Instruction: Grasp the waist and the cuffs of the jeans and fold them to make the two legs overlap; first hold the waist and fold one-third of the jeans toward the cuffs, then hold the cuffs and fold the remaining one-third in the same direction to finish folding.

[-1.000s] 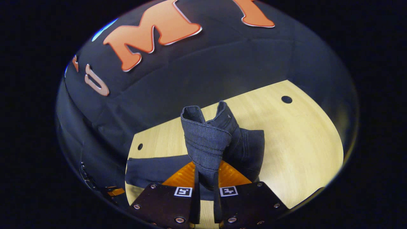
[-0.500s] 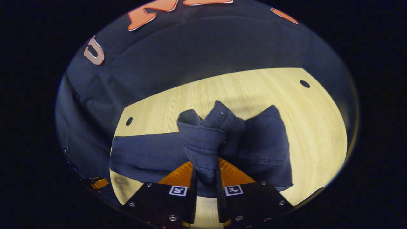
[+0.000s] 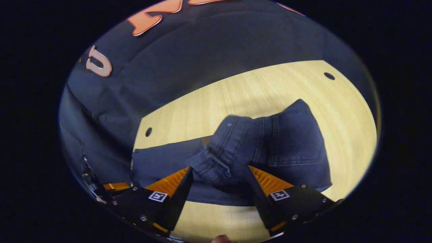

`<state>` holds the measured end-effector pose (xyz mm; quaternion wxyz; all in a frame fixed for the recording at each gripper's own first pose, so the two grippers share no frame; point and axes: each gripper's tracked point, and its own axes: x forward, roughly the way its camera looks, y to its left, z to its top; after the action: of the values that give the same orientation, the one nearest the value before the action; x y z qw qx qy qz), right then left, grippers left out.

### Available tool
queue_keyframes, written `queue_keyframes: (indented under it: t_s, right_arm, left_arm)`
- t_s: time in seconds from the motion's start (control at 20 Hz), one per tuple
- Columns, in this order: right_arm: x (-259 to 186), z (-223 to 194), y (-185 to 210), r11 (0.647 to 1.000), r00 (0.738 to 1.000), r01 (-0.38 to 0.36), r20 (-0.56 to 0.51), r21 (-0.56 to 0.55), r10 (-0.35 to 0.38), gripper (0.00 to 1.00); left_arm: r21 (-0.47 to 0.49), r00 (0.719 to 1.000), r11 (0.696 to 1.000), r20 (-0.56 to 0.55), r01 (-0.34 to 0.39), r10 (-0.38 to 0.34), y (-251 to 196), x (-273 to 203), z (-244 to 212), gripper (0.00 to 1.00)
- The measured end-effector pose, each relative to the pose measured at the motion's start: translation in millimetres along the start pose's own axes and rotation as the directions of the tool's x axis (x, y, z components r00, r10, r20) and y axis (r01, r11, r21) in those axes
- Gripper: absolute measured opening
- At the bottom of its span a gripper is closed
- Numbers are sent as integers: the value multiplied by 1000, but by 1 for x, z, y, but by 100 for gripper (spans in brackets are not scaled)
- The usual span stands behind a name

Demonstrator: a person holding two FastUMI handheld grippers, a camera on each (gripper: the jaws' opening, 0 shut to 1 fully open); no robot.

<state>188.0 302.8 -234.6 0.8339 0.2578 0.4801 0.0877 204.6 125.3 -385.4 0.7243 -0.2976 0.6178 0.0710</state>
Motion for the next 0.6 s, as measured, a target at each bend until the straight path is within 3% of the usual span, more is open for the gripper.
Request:
queue_keyframes:
  t_s: [0.1, 0.3, 0.6]
  right_arm:
    - [-2, -2, -4, 1000, 1000, 21, 6, -5, -21, 98]
    - [-10, -2, -3, 1000, 999, 18, 39, 5, -18, 99]
    - [-29, 4, -12, 998, 991, 57, 119, 1, -56, 98]
  left_arm:
    - [-49, 999, 999, -43, 2, -5, -3, 1, -1, 98]
    - [-117, 993, 991, -102, -67, 55, 2, 6, -2, 99]
    - [-58, 977, 984, -140, -169, 160, 12, 12, 9, 98]
